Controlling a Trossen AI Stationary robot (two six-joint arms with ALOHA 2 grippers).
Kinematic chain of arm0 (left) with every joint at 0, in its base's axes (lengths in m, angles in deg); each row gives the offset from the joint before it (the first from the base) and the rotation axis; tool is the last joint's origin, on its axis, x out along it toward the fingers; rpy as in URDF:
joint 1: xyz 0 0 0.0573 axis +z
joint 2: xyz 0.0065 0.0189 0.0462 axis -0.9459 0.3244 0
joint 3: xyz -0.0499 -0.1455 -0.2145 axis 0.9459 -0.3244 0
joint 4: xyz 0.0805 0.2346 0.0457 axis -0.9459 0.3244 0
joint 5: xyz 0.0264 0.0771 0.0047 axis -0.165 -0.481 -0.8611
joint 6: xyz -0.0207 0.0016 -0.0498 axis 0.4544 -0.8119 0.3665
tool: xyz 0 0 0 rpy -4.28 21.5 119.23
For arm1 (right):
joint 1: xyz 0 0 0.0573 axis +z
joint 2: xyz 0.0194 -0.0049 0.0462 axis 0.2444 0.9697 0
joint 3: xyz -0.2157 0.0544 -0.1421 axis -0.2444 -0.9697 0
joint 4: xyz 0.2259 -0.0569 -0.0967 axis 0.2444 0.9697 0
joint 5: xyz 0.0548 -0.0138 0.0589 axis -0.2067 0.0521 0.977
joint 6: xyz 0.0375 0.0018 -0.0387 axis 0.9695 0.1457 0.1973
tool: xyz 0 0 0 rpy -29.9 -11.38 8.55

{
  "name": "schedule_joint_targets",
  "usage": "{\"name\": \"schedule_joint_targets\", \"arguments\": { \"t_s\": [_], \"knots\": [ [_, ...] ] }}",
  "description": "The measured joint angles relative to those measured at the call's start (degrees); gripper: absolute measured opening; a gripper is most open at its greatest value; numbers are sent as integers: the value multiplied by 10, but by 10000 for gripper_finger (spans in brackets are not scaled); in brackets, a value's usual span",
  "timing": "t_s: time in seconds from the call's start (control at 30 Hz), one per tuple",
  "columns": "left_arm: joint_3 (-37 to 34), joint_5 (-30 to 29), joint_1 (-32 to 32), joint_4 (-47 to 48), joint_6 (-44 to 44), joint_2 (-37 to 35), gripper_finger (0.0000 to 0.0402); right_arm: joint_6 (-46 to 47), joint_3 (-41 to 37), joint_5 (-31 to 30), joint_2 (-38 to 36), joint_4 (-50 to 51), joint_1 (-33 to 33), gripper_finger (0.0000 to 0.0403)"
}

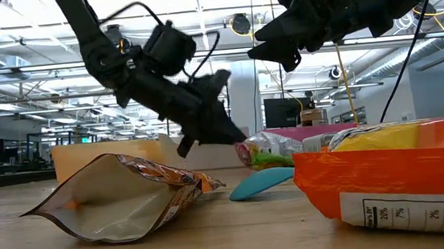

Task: Pick & Place Food Item
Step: Put the green noodle pack into the orange bin

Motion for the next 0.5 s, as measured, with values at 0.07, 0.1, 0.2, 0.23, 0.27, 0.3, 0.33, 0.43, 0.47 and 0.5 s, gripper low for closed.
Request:
{"name": "schedule_joint_targets", "arguments": {
  "t_s": [0.07,0.1,0.2,0.23,0.27,0.3,0.33,0.43,0.47,0.5],
  "knots": [
    [0,0,-9,12,-13,-21,4,0,0,0,0,0,0,212],
    [0,-2,-15,17,-19,-32,4,0,0,0,0,0,0,212],
    [0,-14,-40,44,-41,-71,3,0,0,0,0,0,0,210],
    [0,-21,-51,52,-49,-85,3,0,0,0,0,0,0,211],
    [0,-30,-60,67,-58,-100,3,0,0,0,0,0,0,211],
    [0,-38,-70,88,-67,-116,2,0,0,0,0,0,0,211],
    [0,-49,-80,102,-75,-130,2,0,0,0,0,0,0,210],
    [0,-85,-106,150,-95,-170,2,-5,0,0,0,-5,0,210],
    [0,-96,-114,159,-100,-181,2,-8,0,0,0,-10,0,210],
    [0,-106,-121,168,-103,-191,2,-13,0,0,0,-14,0,210]
  ]
}}
